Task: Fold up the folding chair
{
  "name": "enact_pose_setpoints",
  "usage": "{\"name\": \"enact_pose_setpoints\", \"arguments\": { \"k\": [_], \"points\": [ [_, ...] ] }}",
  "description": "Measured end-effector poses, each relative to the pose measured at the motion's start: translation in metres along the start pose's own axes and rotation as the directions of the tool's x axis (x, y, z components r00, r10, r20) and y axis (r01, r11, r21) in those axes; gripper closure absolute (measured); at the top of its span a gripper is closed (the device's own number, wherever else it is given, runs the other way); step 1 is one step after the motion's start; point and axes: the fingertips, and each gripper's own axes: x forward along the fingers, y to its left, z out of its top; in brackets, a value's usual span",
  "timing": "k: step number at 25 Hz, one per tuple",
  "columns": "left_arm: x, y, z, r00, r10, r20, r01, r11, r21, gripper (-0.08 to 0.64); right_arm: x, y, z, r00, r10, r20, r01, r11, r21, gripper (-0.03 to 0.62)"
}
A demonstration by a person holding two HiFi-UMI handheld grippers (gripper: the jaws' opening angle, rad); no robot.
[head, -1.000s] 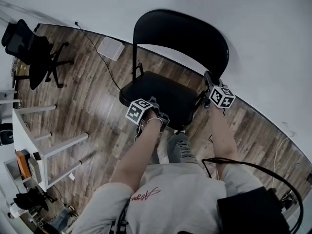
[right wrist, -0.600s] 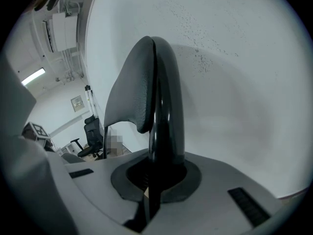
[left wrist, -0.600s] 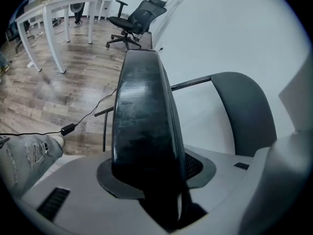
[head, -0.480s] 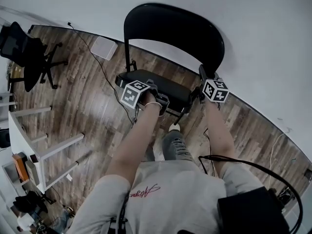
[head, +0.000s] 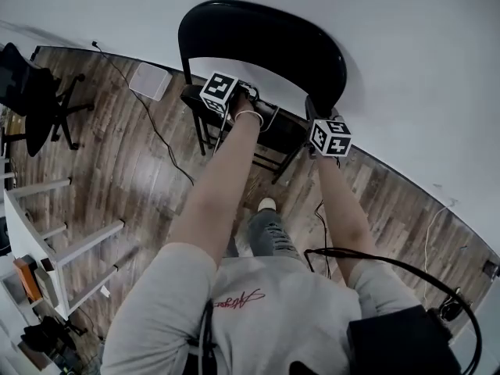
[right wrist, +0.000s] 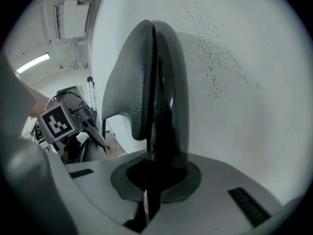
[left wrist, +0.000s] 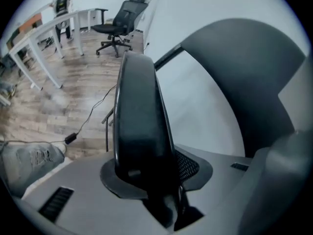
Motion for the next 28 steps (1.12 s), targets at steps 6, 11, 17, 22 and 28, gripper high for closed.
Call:
{"name": "enact_pose_setpoints", "arguments": {
  "k": [6, 11, 17, 22, 28],
  "points": [
    [0.021, -0.03, 0.001, 0.999, 0.036, 0.028, -0.038, 0.996, 0.077, 0.388, 0.0, 0.001, 0.024, 0.998, 0.048, -0.05, -0.054, 0.99, -0.131, 0.578],
    [0.031, -0.041, 0.003, 0.996, 0.076, 0.036, -0.079, 0.992, 0.095, 0.377, 0.0, 0.0, 0.027, 0.997, 0.052, -0.049, -0.057, 0.992, -0.116, 0.578],
    [0.031, -0.046, 0.001, 1.0, 0.024, -0.007, -0.023, 0.986, 0.165, 0.355, -0.003, -0.002, 0.027, 0.999, 0.029, -0.027, -0.032, 0.993, -0.112, 0.578],
    [0.017, -0.048, 0.014, 0.992, -0.111, -0.054, 0.122, 0.948, 0.293, 0.233, -0.008, -0.002, 0.025, 1.0, 0.001, 0.018, 0.001, 0.994, -0.111, 0.486],
    [-0.023, -0.033, 0.014, 0.943, -0.291, -0.163, 0.331, 0.872, 0.361, 0.156, -0.055, -0.02, -0.012, 0.992, -0.122, 0.043, 0.123, 0.992, -0.027, 0.399]
  ]
}}
